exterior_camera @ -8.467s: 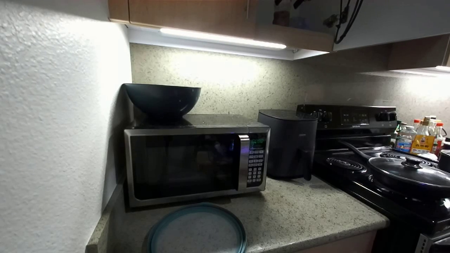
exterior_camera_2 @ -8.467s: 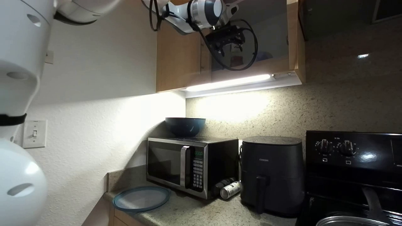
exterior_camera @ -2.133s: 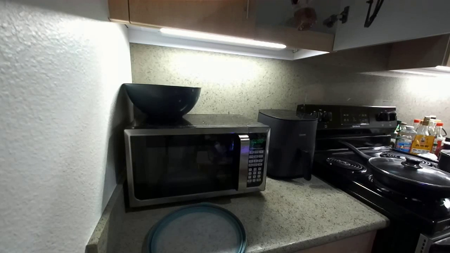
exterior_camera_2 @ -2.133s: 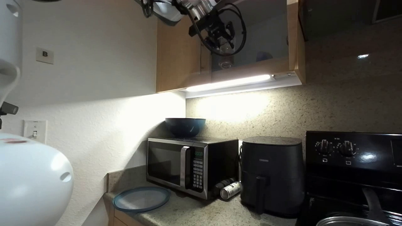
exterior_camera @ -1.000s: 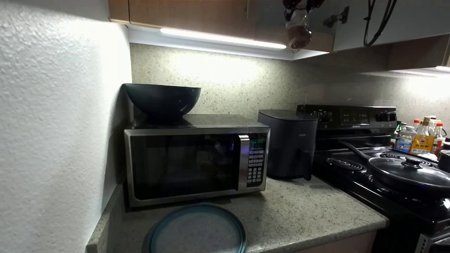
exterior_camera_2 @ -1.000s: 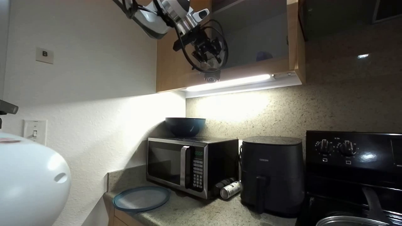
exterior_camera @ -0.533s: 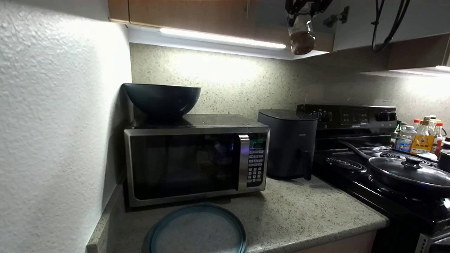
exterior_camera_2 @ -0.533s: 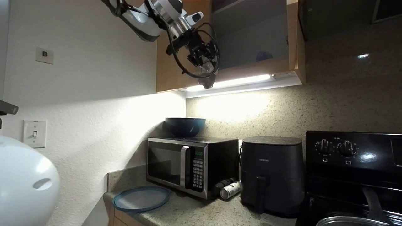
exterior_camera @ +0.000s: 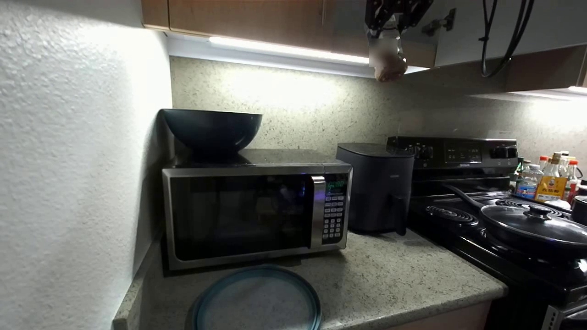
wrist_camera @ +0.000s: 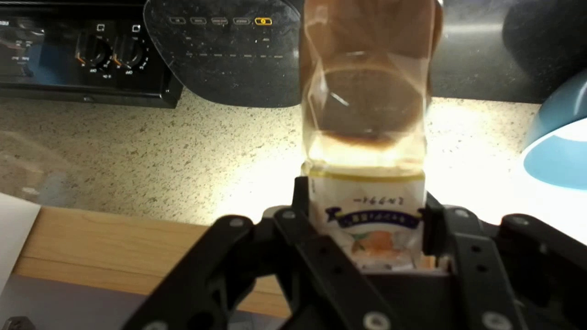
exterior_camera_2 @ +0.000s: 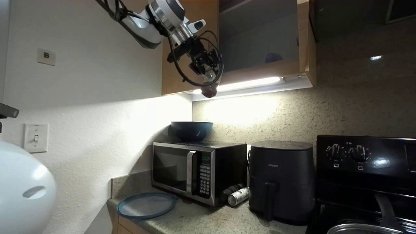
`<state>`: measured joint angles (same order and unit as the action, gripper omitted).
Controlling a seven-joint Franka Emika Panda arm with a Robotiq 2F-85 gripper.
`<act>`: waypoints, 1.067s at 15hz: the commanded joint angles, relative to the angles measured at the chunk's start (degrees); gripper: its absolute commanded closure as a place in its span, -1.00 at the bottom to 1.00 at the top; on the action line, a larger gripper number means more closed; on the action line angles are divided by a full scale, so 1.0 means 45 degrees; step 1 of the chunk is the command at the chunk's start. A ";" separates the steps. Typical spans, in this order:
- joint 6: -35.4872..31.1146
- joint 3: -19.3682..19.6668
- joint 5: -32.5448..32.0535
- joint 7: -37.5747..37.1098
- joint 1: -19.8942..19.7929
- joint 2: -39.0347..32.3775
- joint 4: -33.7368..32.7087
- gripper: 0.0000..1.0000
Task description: Put the bottle in the cupboard on the microwave
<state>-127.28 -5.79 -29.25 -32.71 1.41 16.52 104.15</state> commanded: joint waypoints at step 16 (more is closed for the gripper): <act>-0.2711 -0.1093 0.0081 -0.1459 -0.0555 -0.0143 0.1719 0.49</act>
<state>-135.21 -10.82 -29.51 -43.74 -0.59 19.85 115.36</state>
